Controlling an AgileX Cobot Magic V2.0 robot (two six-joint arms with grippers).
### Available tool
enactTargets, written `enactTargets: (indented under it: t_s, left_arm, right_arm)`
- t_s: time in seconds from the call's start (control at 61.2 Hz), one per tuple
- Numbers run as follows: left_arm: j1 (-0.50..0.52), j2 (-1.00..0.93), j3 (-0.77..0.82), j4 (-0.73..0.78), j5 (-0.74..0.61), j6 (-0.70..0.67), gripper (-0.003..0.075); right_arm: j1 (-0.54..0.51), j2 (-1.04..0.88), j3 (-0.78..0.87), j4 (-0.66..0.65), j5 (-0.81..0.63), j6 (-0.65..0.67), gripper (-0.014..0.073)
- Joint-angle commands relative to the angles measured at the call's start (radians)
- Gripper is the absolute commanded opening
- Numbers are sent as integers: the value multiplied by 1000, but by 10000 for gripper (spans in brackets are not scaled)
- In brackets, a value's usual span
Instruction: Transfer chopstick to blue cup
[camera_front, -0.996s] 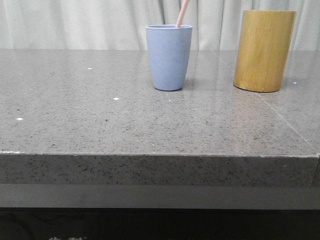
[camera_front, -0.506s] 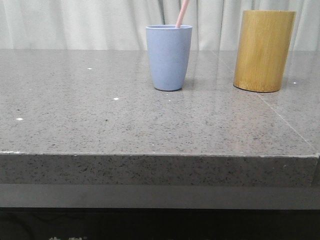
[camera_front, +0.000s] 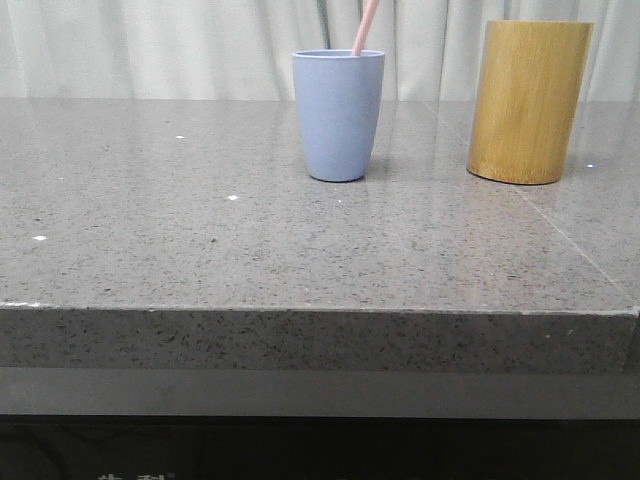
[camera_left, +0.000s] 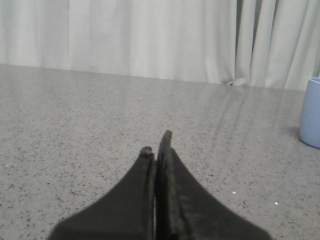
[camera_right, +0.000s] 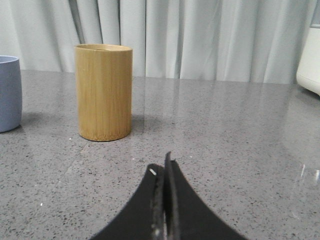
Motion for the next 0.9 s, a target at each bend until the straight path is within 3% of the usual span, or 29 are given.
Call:
enactTargets:
  t_s: [0.0, 0.163, 0.882]
  left_arm:
    - [1, -23, 12, -1, -83, -9, -19]
    - [1, -23, 12, -1, -83, -9, -19]
    - [1, -23, 12, -1, -83, -9, -19]
  right_arm:
    - [-5, -24, -5, 11, -86, -1, -117]
    - [-5, -24, -5, 88, -77, -1, -117]
    - [-5, -24, -5, 89, -74, -1, -117]
